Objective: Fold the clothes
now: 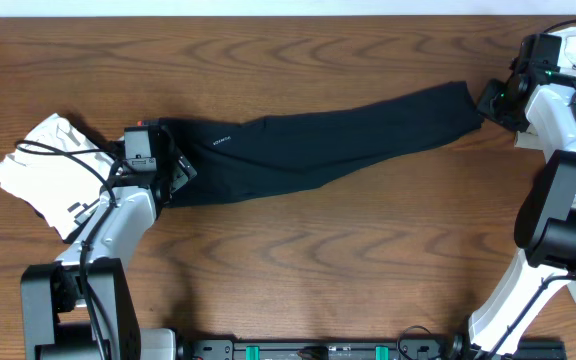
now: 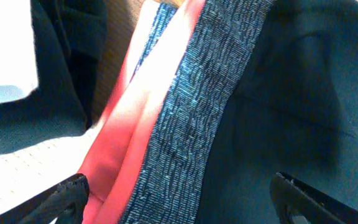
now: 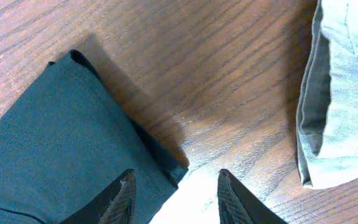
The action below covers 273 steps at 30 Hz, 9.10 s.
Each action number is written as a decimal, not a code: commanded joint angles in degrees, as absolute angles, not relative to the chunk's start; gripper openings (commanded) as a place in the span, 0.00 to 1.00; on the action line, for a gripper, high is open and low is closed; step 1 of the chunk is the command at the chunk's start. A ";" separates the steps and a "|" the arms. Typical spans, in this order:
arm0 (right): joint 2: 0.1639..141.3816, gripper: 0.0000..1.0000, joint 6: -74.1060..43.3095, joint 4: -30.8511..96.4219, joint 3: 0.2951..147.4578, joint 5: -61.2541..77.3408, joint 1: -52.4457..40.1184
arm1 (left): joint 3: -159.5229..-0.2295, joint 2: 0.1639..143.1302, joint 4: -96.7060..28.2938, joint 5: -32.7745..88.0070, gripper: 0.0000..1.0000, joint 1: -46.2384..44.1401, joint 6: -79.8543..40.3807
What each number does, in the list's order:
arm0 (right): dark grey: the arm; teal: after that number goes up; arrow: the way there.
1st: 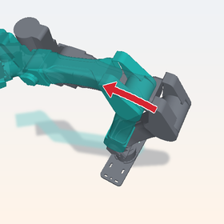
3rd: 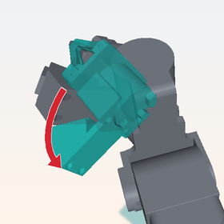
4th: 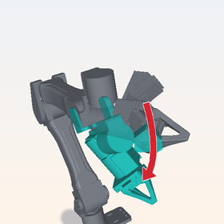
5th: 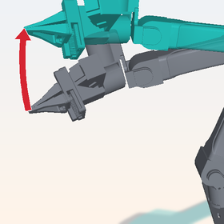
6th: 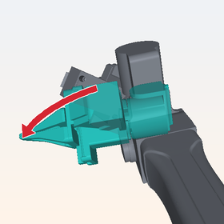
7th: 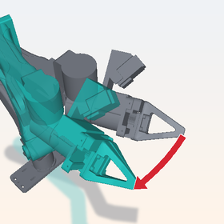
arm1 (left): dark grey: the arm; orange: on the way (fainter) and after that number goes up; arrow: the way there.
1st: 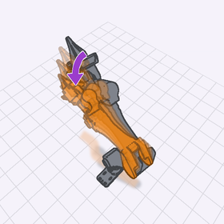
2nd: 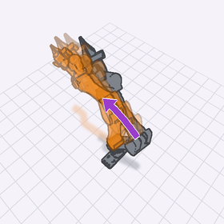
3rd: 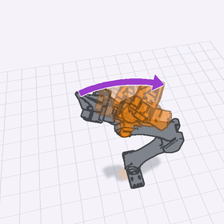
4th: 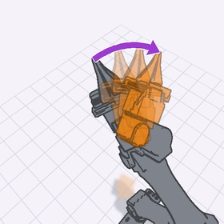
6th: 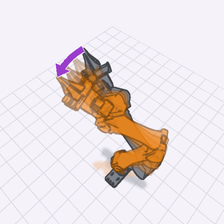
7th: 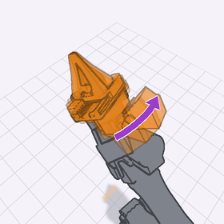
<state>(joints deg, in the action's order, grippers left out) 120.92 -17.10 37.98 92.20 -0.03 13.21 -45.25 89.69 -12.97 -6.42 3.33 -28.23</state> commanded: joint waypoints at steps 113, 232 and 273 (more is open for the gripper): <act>128.60 0.01 -19.42 55.48 91.94 -5.78 21.37 | -46.37 95.02 -0.27 16.97 0.63 5.91 -24.25; 128.60 0.01 -19.42 57.25 91.94 -5.76 21.34 | -49.21 75.99 -21.96 25.10 0.06 9.98 -22.76; 128.57 0.01 -16.38 56.10 91.92 -1.21 24.62 | -49.30 96.68 -18.55 18.90 0.25 10.76 -24.43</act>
